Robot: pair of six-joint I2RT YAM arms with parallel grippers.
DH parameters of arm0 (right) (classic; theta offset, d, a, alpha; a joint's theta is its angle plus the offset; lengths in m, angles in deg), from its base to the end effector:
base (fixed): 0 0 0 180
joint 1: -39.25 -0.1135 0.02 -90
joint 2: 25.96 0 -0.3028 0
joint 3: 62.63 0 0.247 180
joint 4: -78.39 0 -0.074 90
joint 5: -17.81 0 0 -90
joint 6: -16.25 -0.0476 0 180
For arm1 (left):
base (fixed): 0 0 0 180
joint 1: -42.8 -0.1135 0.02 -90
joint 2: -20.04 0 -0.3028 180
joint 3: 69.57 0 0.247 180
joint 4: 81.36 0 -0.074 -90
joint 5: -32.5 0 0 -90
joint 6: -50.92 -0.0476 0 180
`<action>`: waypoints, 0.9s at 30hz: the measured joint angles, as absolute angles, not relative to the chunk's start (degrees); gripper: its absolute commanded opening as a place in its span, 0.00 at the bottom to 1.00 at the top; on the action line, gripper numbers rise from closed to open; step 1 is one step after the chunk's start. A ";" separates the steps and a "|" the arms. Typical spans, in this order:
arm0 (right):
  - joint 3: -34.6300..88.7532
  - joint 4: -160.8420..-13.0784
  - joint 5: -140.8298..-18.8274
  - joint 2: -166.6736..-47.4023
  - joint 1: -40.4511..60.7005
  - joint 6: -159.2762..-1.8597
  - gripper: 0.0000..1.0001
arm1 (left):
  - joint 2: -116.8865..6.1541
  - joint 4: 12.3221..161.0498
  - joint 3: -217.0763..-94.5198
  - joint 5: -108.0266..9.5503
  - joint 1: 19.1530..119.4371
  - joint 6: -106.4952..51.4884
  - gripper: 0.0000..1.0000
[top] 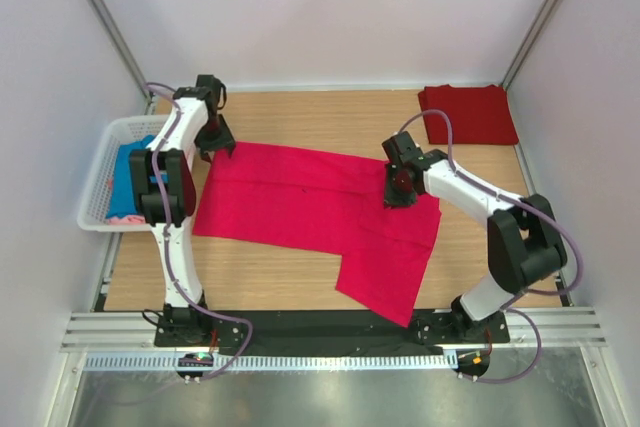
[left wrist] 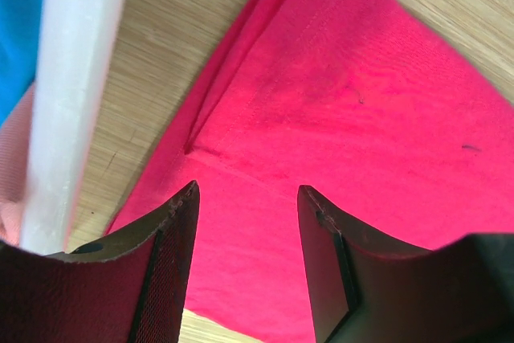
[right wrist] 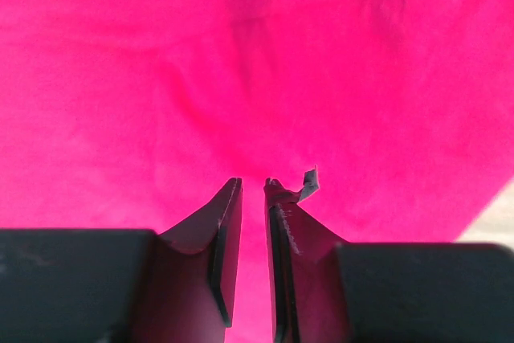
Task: Fold and stack the t-shirts
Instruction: Fold the tshirt
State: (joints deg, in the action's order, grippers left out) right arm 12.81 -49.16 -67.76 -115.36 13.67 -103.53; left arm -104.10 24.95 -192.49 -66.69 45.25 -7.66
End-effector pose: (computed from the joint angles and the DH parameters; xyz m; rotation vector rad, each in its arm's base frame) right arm 0.2768 0.1284 0.2454 0.1224 2.7339 0.1717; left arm 0.4683 -0.0124 0.2420 -0.7400 2.7437 0.1088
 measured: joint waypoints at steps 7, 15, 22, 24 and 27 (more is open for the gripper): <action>9.32 -51.81 -67.74 -120.46 13.91 -103.53 0.25 | -104.10 25.05 -192.25 -65.82 45.36 -8.23 0.52; 8.88 -50.96 -67.50 -115.89 24.18 -103.64 0.32 | -105.08 25.97 -189.73 -65.44 45.49 -8.06 0.48; 8.49 -50.61 -68.16 -115.43 37.99 -104.50 0.26 | -106.70 25.93 -189.82 -67.56 47.09 -9.26 0.48; 7.87 -50.28 -68.35 -115.19 40.71 -105.43 0.27 | -106.74 25.82 -190.15 -68.20 47.70 -9.74 0.47; 7.04 -49.19 -68.16 -114.58 43.46 -106.83 0.29 | -106.81 25.84 -190.43 -69.14 48.40 -10.26 0.46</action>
State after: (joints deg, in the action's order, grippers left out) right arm 7.04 -49.19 -68.16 -114.58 43.46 -106.83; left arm -106.81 25.84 -190.43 -69.14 48.40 -10.26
